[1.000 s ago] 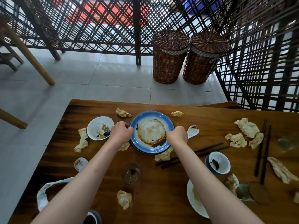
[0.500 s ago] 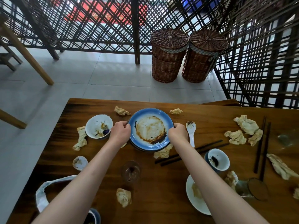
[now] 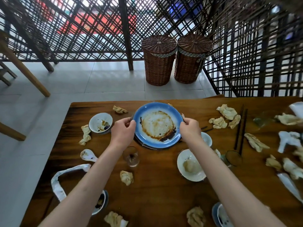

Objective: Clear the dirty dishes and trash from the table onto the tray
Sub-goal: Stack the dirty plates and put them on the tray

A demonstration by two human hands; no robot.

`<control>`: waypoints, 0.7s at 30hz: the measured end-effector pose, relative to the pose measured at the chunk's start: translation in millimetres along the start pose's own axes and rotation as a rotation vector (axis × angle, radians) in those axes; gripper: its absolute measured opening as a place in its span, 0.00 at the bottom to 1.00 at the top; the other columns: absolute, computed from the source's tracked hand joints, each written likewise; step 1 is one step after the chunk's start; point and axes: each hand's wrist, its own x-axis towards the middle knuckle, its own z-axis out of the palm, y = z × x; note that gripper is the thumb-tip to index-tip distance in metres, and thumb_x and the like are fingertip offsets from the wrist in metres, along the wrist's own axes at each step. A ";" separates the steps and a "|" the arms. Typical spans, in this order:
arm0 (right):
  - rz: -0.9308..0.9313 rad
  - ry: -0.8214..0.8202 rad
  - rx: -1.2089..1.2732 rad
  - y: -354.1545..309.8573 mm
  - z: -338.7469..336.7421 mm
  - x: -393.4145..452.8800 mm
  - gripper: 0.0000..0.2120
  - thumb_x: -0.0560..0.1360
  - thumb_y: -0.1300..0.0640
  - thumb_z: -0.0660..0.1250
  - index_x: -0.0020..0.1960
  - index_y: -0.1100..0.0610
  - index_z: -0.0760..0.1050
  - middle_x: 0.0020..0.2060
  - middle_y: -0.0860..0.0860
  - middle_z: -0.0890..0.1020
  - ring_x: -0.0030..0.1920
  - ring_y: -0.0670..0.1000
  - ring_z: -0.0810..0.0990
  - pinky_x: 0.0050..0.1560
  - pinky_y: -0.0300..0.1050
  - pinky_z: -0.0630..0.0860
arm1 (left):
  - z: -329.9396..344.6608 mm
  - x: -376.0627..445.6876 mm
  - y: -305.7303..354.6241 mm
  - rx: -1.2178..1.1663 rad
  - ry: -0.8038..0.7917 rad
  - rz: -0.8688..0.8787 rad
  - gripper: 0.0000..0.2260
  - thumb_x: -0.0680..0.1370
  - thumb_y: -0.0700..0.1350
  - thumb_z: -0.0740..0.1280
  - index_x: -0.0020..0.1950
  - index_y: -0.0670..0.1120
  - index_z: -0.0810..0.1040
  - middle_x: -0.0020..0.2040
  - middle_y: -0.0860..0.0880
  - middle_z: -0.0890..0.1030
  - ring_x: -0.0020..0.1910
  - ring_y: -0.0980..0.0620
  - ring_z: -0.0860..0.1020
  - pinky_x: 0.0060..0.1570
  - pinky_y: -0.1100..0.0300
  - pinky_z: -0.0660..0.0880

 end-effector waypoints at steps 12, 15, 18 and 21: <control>0.016 0.155 0.178 91.7 -132.2 -119.2 0.08 0.77 0.58 0.59 0.45 0.60 0.76 0.36 0.55 0.82 0.42 0.58 0.80 0.47 0.57 0.79 | 42.6 -147.5 35.0 -0.256 -0.216 -0.042 0.17 0.76 0.50 0.67 0.64 0.47 0.77 0.48 0.56 0.82 0.48 0.52 0.81 0.46 0.53 0.81; 0.042 0.194 0.219 119.2 -168.8 -141.5 0.10 0.78 0.58 0.60 0.41 0.55 0.77 0.34 0.45 0.80 0.44 0.49 0.80 0.49 0.56 0.78 | 66.1 -185.7 45.8 -0.262 -0.267 -0.040 0.17 0.76 0.50 0.67 0.64 0.48 0.77 0.49 0.52 0.83 0.47 0.52 0.82 0.42 0.54 0.81; 0.045 0.207 0.248 146.9 -206.1 -156.0 0.09 0.79 0.58 0.60 0.43 0.50 0.77 0.35 0.45 0.81 0.40 0.47 0.81 0.38 0.46 0.80 | 92.0 -220.5 59.4 -0.266 -0.291 -0.038 0.17 0.76 0.50 0.67 0.64 0.47 0.77 0.48 0.51 0.83 0.46 0.52 0.82 0.37 0.58 0.79; 0.056 0.249 0.238 176.4 -247.8 -171.0 0.05 0.79 0.56 0.59 0.51 0.51 0.73 0.42 0.50 0.81 0.41 0.47 0.79 0.35 0.39 0.73 | 121.2 -258.0 75.1 -0.261 -0.302 -0.028 0.15 0.76 0.51 0.68 0.61 0.48 0.79 0.46 0.54 0.83 0.43 0.55 0.81 0.35 0.61 0.78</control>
